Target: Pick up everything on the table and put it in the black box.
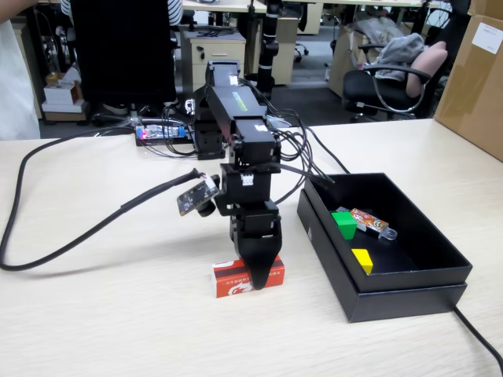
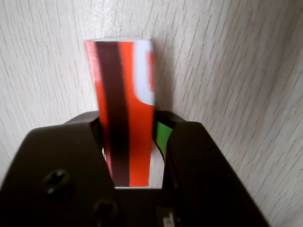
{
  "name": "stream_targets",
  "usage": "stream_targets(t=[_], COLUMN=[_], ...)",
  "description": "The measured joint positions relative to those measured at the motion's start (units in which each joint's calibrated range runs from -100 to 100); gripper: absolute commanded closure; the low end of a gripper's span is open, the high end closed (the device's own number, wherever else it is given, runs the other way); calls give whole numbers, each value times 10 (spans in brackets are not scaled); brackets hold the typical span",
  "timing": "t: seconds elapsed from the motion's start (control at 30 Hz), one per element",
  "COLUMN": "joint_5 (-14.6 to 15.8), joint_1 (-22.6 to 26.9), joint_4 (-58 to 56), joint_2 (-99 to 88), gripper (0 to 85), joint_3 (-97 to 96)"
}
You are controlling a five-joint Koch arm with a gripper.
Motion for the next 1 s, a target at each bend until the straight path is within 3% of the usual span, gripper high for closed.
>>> stream_targets(t=[0.1,0.53,0.77,1.0], joint_5=[0,1,20,42], joint_1=[-1,6,69,128], joint_4=[0,-17,-52,-53], joint_2=[1,-76,-328,-447], gripper=[846,846,845,845], joint_3=[-5,-6,-106,-150])
